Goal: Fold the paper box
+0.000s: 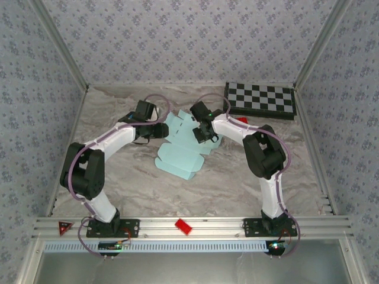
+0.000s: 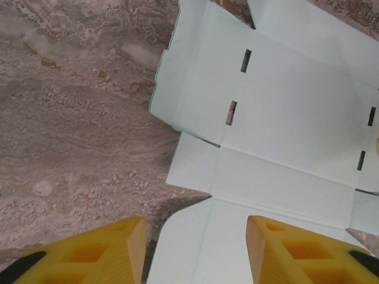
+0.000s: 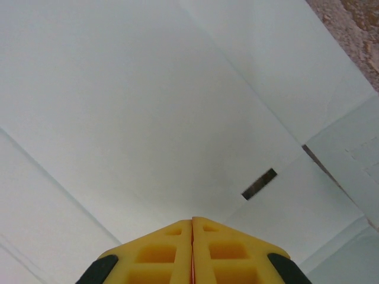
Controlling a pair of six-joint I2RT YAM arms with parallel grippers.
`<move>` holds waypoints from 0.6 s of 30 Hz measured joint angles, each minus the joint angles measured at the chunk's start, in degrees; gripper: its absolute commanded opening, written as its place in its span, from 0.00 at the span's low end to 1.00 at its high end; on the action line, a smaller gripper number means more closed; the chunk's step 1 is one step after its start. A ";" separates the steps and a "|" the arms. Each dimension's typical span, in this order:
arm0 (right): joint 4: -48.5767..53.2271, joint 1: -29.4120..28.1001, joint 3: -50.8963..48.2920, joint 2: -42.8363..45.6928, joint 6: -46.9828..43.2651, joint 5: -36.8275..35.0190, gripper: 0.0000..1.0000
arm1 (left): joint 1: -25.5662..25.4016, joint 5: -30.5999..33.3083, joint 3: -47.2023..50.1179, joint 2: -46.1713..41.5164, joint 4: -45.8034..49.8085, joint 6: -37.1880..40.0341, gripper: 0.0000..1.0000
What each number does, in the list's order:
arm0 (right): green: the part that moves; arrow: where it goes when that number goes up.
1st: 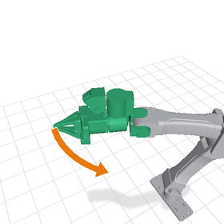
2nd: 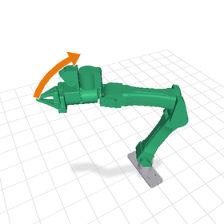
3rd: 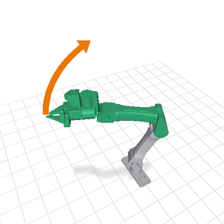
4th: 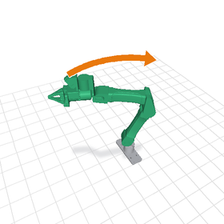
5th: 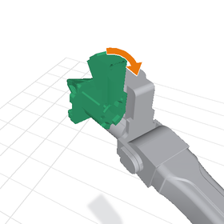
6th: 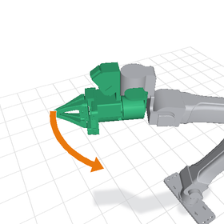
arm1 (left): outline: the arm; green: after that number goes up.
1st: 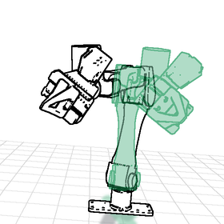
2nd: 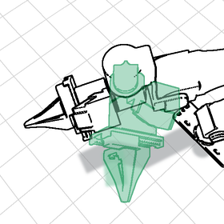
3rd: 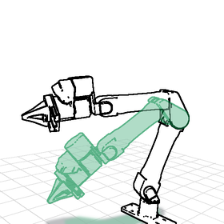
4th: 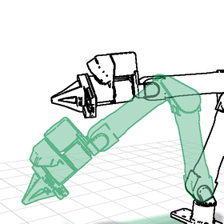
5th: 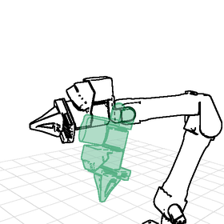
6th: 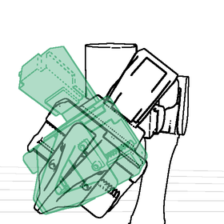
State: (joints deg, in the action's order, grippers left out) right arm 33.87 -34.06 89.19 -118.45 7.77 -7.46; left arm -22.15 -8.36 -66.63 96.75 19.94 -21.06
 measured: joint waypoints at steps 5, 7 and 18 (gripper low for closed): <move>-2.56 0.61 -0.04 0.00 5.07 2.95 0.08 | 0.44 -1.68 -1.01 4.44 -1.25 0.61 0.49; -3.74 0.76 -0.26 0.00 6.99 3.82 0.08 | 0.70 -2.23 -1.73 6.67 -1.70 0.94 0.49; -5.81 0.83 -1.53 -1.81 10.88 5.38 0.08 | 1.73 -6.27 -5.81 14.21 -3.39 2.56 0.45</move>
State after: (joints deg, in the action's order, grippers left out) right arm 28.05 -33.23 87.66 -120.27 18.65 -2.09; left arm -20.43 -14.63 -72.44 110.96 16.56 -18.50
